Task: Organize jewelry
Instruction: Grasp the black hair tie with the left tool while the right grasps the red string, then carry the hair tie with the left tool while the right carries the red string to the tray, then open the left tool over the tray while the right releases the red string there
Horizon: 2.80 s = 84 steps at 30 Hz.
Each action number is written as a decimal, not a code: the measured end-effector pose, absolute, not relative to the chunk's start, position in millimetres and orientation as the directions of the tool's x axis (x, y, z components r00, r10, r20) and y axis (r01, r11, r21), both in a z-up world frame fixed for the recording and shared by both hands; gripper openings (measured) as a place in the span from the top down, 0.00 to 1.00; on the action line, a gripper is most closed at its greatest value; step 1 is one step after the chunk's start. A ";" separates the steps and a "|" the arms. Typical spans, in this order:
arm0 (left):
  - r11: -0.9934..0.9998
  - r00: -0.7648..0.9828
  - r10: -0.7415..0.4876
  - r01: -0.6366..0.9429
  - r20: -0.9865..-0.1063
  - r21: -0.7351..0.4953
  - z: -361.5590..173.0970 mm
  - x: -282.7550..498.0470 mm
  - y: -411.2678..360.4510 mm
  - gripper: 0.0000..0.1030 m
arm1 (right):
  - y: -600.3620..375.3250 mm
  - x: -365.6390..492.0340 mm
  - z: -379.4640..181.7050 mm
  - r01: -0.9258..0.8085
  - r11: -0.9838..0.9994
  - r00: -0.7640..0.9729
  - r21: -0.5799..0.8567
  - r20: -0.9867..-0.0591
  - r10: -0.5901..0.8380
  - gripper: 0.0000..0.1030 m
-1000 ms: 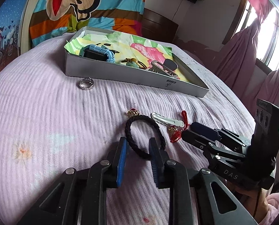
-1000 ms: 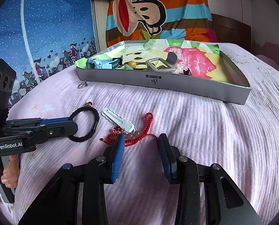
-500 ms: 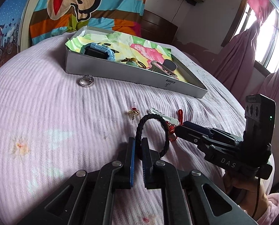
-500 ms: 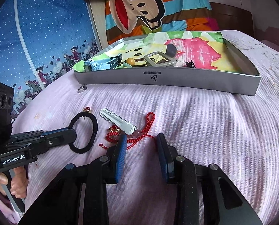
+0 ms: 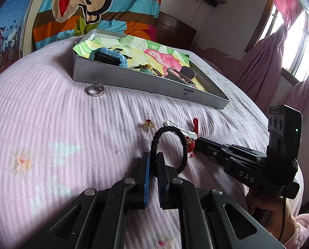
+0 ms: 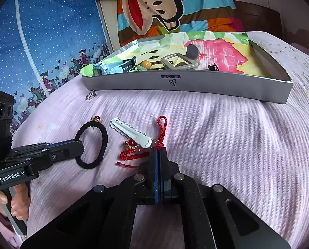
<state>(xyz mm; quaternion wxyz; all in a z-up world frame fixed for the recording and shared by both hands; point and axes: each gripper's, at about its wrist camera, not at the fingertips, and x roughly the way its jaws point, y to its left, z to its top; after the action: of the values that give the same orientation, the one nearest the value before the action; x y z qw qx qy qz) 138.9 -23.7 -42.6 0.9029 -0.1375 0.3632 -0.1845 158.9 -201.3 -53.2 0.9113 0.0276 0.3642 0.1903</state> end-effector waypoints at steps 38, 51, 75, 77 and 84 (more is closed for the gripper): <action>0.921 0.801 -0.357 0.215 -0.480 -0.326 24.1 148.4 -35.6 0.95 | -230.0 132.1 18.7 -0.277 0.937 0.878 0.214 -0.338 0.337 0.99; 0.949 0.842 -0.260 0.132 -0.472 -0.287 40.0 217.4 -42.8 0.95 | -225.4 188.8 41.1 -0.286 0.944 0.906 0.164 -0.275 0.322 0.99; 0.956 0.779 -0.265 0.136 -0.569 -0.258 4.4 250.5 -64.9 0.94 | -236.0 231.4 -4.5 -0.193 0.960 0.865 0.201 -0.427 0.263 0.99; 0.957 0.775 -0.263 0.132 -0.574 -0.259 3.8 250.9 -64.8 0.94 | -234.8 231.3 -5.6 -0.193 0.961 0.862 0.200 -0.433 0.263 0.99; 0.955 0.771 -0.257 0.110 -0.582 -0.277 2.1 250.9 -59.8 0.93 | -234.7 231.5 -6.6 -0.195 0.959 0.855 0.207 -0.443 0.270 0.98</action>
<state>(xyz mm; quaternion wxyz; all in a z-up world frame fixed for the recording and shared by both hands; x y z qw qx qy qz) 250.9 -59.8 2.1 0.9341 -0.1142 0.3237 -0.0982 231.5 -234.7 -6.6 0.9599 0.0777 0.2408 0.1212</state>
